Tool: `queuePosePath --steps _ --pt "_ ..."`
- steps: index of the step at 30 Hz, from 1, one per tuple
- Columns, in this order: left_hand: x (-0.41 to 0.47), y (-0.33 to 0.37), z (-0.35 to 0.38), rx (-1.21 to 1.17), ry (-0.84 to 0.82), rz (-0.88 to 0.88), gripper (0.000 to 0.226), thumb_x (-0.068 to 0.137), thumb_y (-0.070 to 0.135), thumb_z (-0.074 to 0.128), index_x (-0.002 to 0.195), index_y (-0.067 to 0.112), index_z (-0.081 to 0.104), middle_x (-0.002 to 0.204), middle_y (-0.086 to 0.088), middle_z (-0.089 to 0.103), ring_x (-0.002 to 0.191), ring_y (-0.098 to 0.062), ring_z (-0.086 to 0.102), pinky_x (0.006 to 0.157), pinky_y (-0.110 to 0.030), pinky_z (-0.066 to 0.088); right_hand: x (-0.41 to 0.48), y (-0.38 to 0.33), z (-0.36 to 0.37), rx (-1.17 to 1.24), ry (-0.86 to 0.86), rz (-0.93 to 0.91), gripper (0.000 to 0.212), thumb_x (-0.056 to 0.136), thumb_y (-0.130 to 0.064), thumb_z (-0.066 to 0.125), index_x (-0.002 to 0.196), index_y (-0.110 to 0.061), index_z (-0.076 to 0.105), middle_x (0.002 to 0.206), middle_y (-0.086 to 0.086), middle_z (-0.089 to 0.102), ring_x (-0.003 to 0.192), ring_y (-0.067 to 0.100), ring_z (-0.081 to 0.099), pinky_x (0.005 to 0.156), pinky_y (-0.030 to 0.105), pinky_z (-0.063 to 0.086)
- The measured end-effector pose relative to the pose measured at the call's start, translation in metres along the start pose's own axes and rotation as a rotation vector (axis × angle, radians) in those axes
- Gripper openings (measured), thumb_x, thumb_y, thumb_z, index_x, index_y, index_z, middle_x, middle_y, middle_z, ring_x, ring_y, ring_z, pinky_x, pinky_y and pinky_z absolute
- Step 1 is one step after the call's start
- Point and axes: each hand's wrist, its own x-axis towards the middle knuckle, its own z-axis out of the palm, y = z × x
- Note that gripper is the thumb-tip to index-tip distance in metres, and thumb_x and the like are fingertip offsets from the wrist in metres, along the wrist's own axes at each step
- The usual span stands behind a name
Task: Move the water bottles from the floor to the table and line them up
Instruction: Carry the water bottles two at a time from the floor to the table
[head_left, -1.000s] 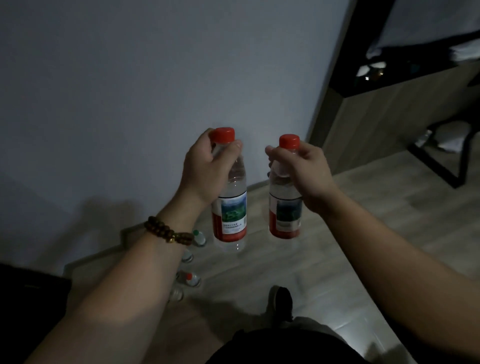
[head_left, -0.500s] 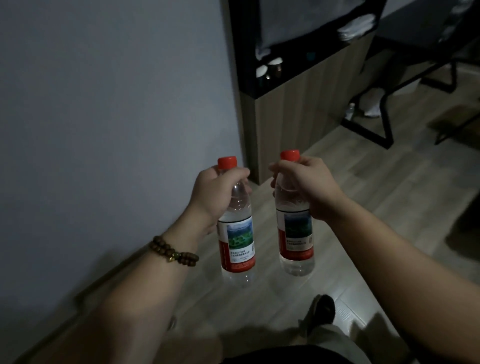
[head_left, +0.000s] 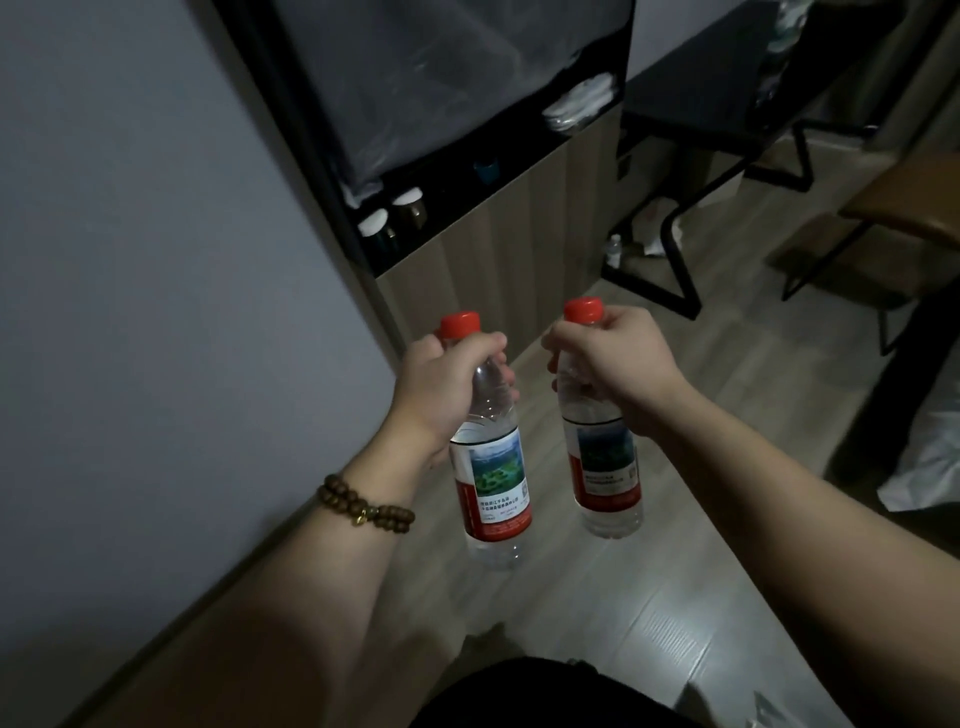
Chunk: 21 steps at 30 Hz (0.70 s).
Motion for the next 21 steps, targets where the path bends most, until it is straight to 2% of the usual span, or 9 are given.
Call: queuePosePath --steps 4,9,14,17,19,21 --pt "0.051 -0.006 0.048 0.011 -0.023 -0.01 0.015 0.072 0.018 0.074 0.058 0.014 0.072 0.059 -0.012 0.061 0.056 -0.027 0.062 0.068 -0.047 0.055 0.048 -0.001 -0.045 0.032 0.072 0.018 0.018 0.071 -0.017 0.071 0.07 0.002 0.069 0.069 0.019 0.072 0.056 0.027 0.065 0.061 0.059 0.058" --pt "0.134 -0.024 0.112 -0.021 -0.063 -0.045 0.015 0.071 0.016 0.073 0.057 0.012 0.07 0.059 -0.011 0.061 0.057 -0.025 0.062 0.066 -0.044 0.057 0.121 0.002 -0.102 0.07 0.162 0.052 0.021 0.074 -0.011 0.071 0.075 0.009 0.067 0.063 0.017 0.069 0.055 0.029 0.061 0.058 0.042 0.053" --pt "0.237 -0.044 0.195 -0.069 -0.131 -0.084 0.011 0.071 0.014 0.073 0.067 0.005 0.067 0.06 -0.01 0.06 0.055 -0.023 0.063 0.059 -0.041 0.058 0.217 -0.006 -0.166 0.071 0.241 0.108 0.02 0.074 -0.007 0.071 0.081 0.012 0.07 0.063 0.022 0.06 0.054 0.029 0.058 0.057 0.042 0.049" --pt "0.295 -0.044 0.248 -0.041 -0.16 -0.099 0.014 0.071 0.017 0.074 0.059 0.011 0.069 0.058 -0.012 0.062 0.052 -0.025 0.062 0.062 -0.041 0.057 0.271 -0.019 -0.207 0.108 0.277 0.161 0.006 0.075 -0.004 0.068 0.076 0.001 0.068 0.064 0.021 0.054 0.054 0.026 0.051 0.054 0.038 0.042" --pt "0.332 -0.038 0.285 -0.016 -0.203 -0.107 0.017 0.072 0.019 0.074 0.057 0.012 0.07 0.058 -0.012 0.063 0.053 -0.026 0.064 0.068 -0.046 0.057 0.306 -0.027 -0.24 0.115 0.311 0.187 0.005 0.076 -0.005 0.067 0.071 -0.003 0.067 0.064 0.021 0.057 0.053 0.027 0.053 0.052 0.035 0.044" --pt "0.368 -0.031 0.324 0.004 -0.26 -0.101 0.017 0.072 0.02 0.075 0.058 0.013 0.071 0.059 -0.013 0.064 0.055 -0.027 0.065 0.071 -0.048 0.057 0.34 -0.032 -0.274 0.129 0.361 0.193 0.007 0.075 -0.006 0.068 0.069 -0.003 0.068 0.062 0.021 0.06 0.055 0.029 0.055 0.053 0.036 0.047"
